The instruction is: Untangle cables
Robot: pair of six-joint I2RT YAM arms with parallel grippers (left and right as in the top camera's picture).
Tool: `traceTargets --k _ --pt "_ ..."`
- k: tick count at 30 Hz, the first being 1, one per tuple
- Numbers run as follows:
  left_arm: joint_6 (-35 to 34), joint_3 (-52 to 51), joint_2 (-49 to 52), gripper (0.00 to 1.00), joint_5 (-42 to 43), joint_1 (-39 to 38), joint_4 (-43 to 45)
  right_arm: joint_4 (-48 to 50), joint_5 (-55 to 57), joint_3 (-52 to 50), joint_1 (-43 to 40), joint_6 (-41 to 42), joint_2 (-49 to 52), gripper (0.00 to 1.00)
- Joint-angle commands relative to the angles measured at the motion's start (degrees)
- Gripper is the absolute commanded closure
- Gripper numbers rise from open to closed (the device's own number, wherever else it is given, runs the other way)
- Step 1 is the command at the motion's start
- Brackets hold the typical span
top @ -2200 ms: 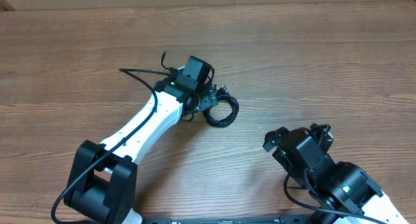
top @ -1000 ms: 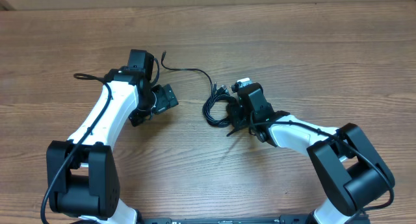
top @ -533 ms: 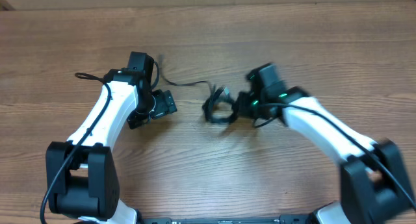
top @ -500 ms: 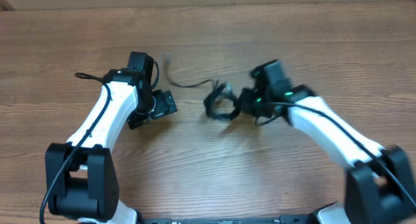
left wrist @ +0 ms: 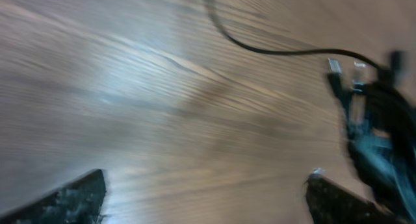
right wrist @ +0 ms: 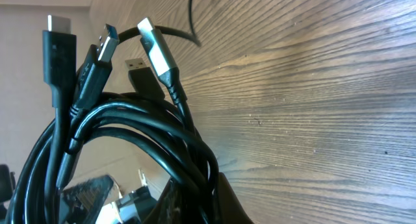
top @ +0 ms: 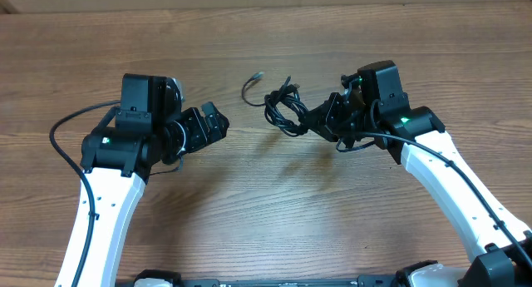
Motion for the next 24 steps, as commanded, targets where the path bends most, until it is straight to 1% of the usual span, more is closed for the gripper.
traceTargets --k 1,2,4,5,6,8,9,10,11,13,14,16,19,20,21,24 --pt "-4.00 -0.13 0.81 0.33 15.17 -0.35 -0.15 0.07 2.45 0.59 0.24 -0.07 -0.48 0.96" --pt "-4.35 -0.13 1.16 0.39 17.99 -0.52 -0.11 -0.33 3.65 0.59 0.22 -0.07 -0.48 0.96" --pt "-6.40 -0.13 1.79 0.38 21.68 -0.63 -0.09 -0.98 5.25 0.59 0.24 -0.13 -0.48 0.96" --pt "-8.15 -0.13 2.10 0.35 23.08 -0.63 0.02 -1.40 6.12 0.59 0.24 -0.13 -0.48 0.96" --pt "-9.44 -0.13 2.36 0.34 23.71 -0.66 0.48 -1.60 6.60 0.59 0.24 -0.35 -0.48 0.96" --pt "-10.86 -0.13 2.73 0.33 26.47 -0.66 2.93 -1.73 7.02 0.59 0.24 -1.88 -0.48 0.96" --pt "-11.13 -0.13 2.82 0.33 28.20 -0.66 4.61 -1.73 7.08 0.59 0.24 -2.21 -0.48 0.96" --pt "-11.52 -0.13 2.93 0.34 31.04 -0.66 8.22 -1.70 7.19 0.59 0.24 -2.99 -0.48 0.96" --pt "-11.85 -0.13 2.93 0.37 31.85 -0.68 9.60 -1.73 7.19 0.59 0.24 -3.19 -0.48 0.96" --pt "-13.46 -0.13 2.93 0.44 31.95 -0.96 11.34 -1.73 7.17 0.59 0.24 -3.43 -0.48 0.96" --pt "-15.72 -0.13 2.93 0.46 31.43 -1.42 12.09 -1.68 7.17 0.59 0.24 -4.55 -0.48 0.96" --pt "-16.79 -0.13 2.99 0.46 30.93 -2.56 13.14 -1.73 7.17 0.59 0.24 -5.49 -0.48 0.96" --pt "-16.52 -0.13 3.45 0.46 29.20 -5.33 15.19 -1.68 7.34 0.59 0.31 -5.97 -0.48 0.96" --pt "-16.55 -0.13 3.78 0.46 27.96 -6.49 15.56 -1.64 7.37 0.59 0.35 -6.01 -0.48 0.96" --pt "-16.57 -0.13 4.59 0.49 24.81 -8.63 15.80 -1.53 7.37 0.59 0.52 -6.16 -0.48 0.96" --pt "-16.59 -0.13 6.14 0.50 19.67 -11.10 15.80 -1.70 7.37 0.59 0.61 -6.16 -0.48 0.96"
